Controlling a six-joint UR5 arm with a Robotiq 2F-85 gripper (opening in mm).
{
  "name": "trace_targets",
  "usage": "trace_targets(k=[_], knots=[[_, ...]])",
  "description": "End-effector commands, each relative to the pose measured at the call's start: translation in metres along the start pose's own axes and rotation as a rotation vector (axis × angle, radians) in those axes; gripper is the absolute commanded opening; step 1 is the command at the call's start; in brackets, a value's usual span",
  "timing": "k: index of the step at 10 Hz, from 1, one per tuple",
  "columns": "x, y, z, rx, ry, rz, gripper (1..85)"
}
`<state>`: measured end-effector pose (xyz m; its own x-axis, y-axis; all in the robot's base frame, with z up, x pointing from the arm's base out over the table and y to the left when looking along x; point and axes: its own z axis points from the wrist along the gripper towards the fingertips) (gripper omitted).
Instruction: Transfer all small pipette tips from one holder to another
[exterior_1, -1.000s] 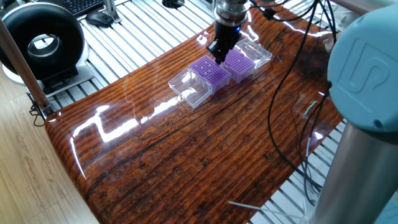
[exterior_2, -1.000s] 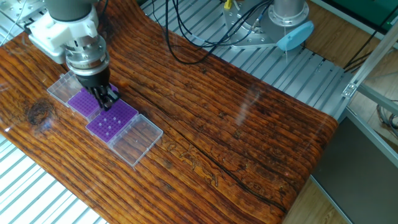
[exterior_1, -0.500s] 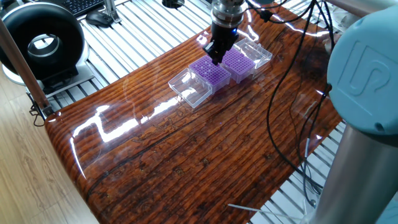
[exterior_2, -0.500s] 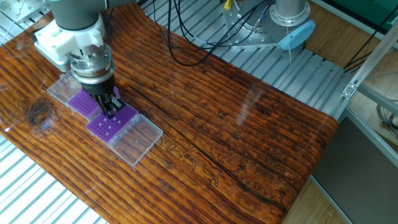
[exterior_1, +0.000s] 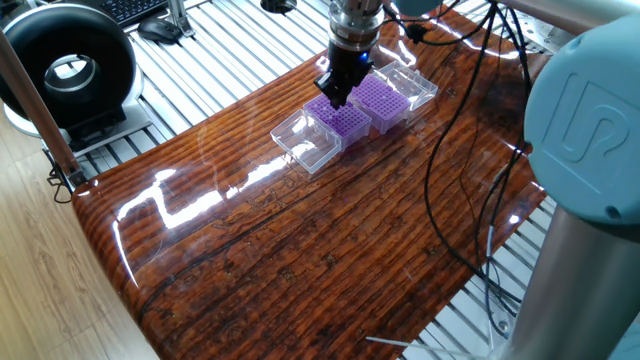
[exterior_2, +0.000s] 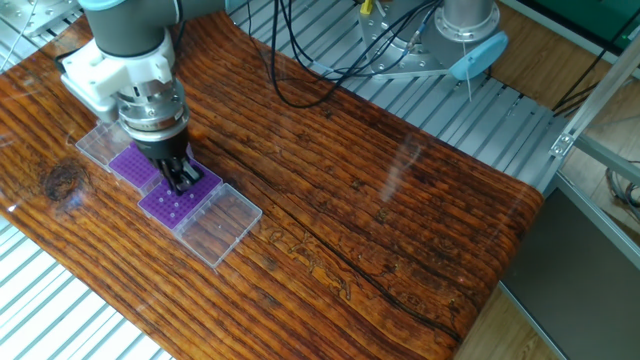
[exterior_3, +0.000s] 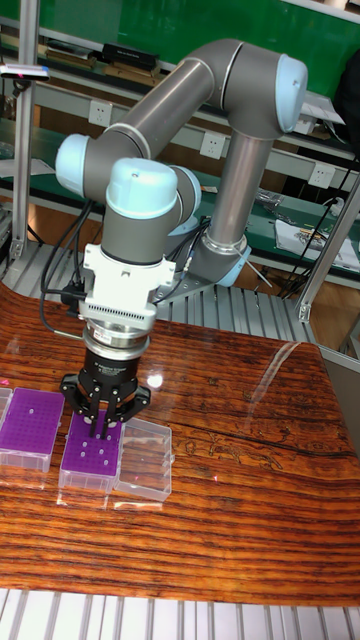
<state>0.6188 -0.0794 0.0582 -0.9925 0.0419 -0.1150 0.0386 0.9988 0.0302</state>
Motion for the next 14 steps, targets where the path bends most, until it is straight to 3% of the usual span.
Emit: trace_targets(k=[1, 14], knots=[[-0.001, 0.001, 0.001, -0.011, -0.006, 0.003, 20.0], [0.01, -0.001, 0.007, -0.01, -0.012, 0.002, 19.3]])
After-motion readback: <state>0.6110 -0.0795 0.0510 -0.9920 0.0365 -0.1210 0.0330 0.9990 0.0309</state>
